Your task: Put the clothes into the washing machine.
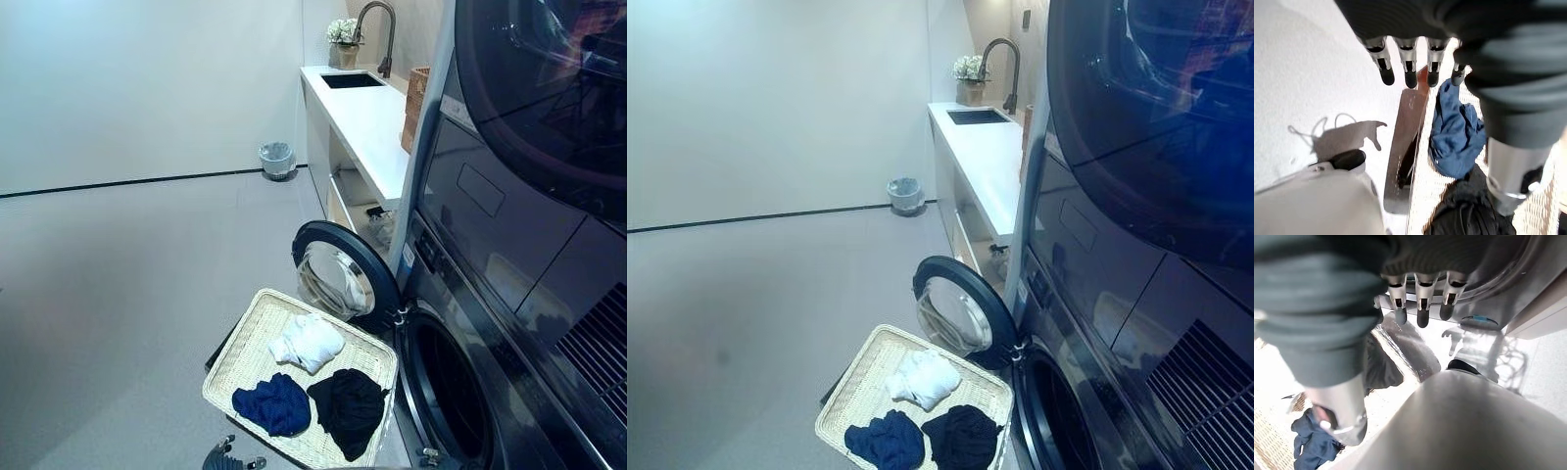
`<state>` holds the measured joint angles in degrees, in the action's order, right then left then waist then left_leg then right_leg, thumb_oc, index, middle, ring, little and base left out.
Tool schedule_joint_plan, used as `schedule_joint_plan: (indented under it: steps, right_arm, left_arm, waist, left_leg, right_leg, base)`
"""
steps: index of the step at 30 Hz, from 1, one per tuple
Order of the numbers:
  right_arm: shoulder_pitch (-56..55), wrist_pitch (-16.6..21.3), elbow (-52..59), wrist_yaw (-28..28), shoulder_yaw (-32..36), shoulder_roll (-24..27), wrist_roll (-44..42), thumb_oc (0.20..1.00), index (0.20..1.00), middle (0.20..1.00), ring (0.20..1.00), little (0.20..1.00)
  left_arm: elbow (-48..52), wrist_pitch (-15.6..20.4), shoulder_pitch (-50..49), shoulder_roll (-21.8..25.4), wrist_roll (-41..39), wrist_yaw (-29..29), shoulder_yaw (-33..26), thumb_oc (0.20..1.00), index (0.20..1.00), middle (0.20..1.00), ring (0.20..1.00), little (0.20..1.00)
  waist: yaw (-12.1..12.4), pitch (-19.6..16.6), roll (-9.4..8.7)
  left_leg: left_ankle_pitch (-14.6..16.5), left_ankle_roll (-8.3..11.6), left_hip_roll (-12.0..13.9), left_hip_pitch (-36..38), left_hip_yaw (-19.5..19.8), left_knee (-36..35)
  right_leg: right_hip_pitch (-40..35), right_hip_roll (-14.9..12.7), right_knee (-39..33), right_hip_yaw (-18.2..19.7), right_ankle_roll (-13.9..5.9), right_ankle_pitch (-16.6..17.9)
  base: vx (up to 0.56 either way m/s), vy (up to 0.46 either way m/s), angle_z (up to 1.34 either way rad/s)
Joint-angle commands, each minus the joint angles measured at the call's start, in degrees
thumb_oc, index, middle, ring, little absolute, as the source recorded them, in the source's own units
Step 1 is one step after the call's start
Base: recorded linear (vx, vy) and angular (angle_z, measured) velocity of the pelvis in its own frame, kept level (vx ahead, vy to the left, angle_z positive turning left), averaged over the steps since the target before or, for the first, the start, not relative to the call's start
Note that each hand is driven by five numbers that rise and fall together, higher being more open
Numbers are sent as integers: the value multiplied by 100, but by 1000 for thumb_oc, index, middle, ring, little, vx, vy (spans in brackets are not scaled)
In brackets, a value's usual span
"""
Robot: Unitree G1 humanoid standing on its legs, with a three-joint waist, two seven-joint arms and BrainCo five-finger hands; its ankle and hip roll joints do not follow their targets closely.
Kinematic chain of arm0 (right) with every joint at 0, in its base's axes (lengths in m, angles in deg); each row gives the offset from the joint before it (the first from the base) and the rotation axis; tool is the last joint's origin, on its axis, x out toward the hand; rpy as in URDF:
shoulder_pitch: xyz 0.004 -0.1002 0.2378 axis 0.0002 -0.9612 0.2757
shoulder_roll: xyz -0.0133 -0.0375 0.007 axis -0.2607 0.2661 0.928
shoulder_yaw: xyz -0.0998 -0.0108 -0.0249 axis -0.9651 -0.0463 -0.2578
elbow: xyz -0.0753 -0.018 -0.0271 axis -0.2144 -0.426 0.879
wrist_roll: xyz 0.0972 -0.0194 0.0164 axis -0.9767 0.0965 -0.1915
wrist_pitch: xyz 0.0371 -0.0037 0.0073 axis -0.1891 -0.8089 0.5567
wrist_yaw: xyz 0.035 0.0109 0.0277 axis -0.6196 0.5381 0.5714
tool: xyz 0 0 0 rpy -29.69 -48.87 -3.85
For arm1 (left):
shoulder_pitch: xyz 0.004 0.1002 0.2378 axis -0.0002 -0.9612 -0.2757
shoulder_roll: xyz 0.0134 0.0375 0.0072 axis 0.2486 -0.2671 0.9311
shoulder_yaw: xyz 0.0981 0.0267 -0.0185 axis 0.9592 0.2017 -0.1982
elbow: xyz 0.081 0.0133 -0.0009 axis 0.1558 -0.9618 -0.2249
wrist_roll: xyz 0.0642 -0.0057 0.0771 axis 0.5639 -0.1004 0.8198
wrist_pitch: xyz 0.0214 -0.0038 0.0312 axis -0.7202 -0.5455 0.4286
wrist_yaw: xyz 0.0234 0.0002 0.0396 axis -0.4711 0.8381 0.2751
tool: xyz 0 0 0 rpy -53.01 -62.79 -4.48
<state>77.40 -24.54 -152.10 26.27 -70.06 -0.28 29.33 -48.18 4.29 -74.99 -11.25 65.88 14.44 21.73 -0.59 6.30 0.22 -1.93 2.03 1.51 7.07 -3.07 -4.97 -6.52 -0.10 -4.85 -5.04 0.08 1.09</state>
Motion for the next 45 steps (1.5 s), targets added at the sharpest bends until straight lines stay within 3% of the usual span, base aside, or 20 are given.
schedule_joint_plan:
  steps: [1,5,8,12,15,21,26,32,45]
  right_arm:
    - [573,167,-10,-80,-134,8,-262,1000,1000,1000,1000,1000]
    - [687,246,129,-178,-200,32,-449,1000,1000,1000,1000,1000]
    - [927,299,254,-254,-272,100,-646,1000,1000,1000,1000,1000]
    - [1011,350,291,-275,-299,139,-673,1000,1000,1000,1000,1000]
    - [1261,377,434,-399,-409,206,-875,1000,1000,1000,1000,1000]
    - [1892,311,485,-626,-527,279,-1138,1000,1000,1000,1000,1000]
    - [2339,172,496,-797,-628,337,-1347,1000,1000,1000,1000,1000]
    - [2559,273,596,-898,-731,352,-1467,1000,1000,1000,1000,1000]
    - [3022,450,1323,-988,-848,468,-2083,1000,1000,1000,1000,1000]
  left_arm:
    - [-190,421,706,-34,17,736,-80,1000,1000,1000,1000,1000]
    - [-116,543,933,15,-18,1225,-80,1000,1000,1000,1000,1000]
    - [-104,428,1319,50,-33,1890,19,1000,1000,1000,1000,1000]
    - [-130,302,1514,66,-74,2179,9,1000,1000,1000,1000,1000]
    - [-138,26,1924,148,10,2571,99,1000,1000,1000,1000,1000]
    - [-300,-67,2719,366,81,2818,276,1000,1000,1000,1000,1000]
    - [-424,-239,3424,763,76,2771,299,1000,1000,1000,1000,1000]
    - [-486,-267,3868,1032,-201,2718,202,1000,1000,1000,1000,1000]
    - [-777,-1279,4683,1360,-368,1983,429,1000,1000,1000,1000,1000]
  waist:
    - [24,433,-202]
    - [-6,659,-186]
    - [-86,986,-159]
    - [-130,1155,-135]
    - [-209,1494,-130]
    - [-315,2006,-132]
    - [-393,2349,-178]
    - [-483,2349,-257]
    - [-759,2349,-327]
  left_leg:
    - [473,-248,-418,-20,-55,246]
    - [413,-254,-398,-227,-54,242]
    - [349,-249,-382,-553,-80,318]
    - [298,-249,-386,-681,-72,311]
    - [183,-229,-371,-1028,-95,330]
    - [116,-183,-373,-1731,-74,692]
    - [169,-180,-482,-2299,-86,1098]
    - [214,-130,-595,-3078,-142,1582]
    - [229,-67,-629,-4462,-277,2222]
  right_leg:
    - [188,-88,338,109,-501,-24]
    - [457,-115,420,126,-511,11]
    - [837,-112,536,211,-501,68]
    - [983,-98,554,270,-500,108]
    - [1361,-89,635,394,-509,183]
    - [2052,-138,868,503,-506,280]
    - [2613,-155,1030,561,-476,359]
    - [3312,-230,1161,547,-460,472]
    - [4697,-249,1462,558,-476,704]
  base:
    - [0,0,0]
    - [-96,31,-3]
    - [-161,57,-11]
    - [-71,51,-13]
    - [-110,52,-7]
    - [-116,68,-16]
    - [-81,61,-9]
    - [-55,39,-14]
    - [-27,49,-3]
